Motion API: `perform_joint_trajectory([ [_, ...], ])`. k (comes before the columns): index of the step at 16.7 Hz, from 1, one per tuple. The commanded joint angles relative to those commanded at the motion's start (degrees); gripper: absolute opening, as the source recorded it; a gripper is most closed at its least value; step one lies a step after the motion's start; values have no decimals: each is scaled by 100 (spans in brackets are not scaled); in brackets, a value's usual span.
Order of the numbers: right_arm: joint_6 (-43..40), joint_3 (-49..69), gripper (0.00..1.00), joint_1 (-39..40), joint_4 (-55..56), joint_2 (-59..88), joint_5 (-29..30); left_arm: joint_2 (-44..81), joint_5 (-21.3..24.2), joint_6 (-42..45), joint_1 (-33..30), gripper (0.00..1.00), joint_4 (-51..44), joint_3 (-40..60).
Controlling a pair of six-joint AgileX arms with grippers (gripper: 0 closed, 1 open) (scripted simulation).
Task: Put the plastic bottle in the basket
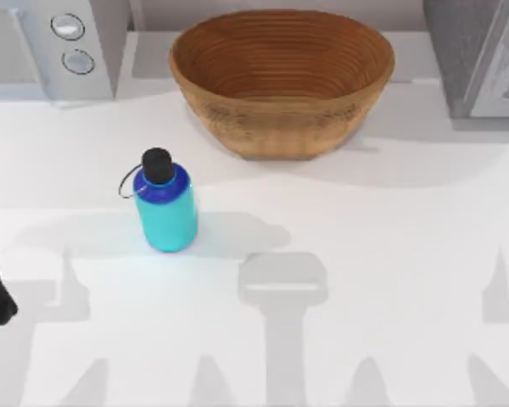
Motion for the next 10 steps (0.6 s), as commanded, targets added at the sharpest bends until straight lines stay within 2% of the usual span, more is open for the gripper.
perform_joint_trajectory([
  [5, 0, 0, 100, 0, 0, 0, 0, 319, 101, 55, 19, 100, 310, 76],
  [10, 0, 0, 100, 0, 0, 0, 0, 1914, 659, 259, 18, 100, 1636, 314],
])
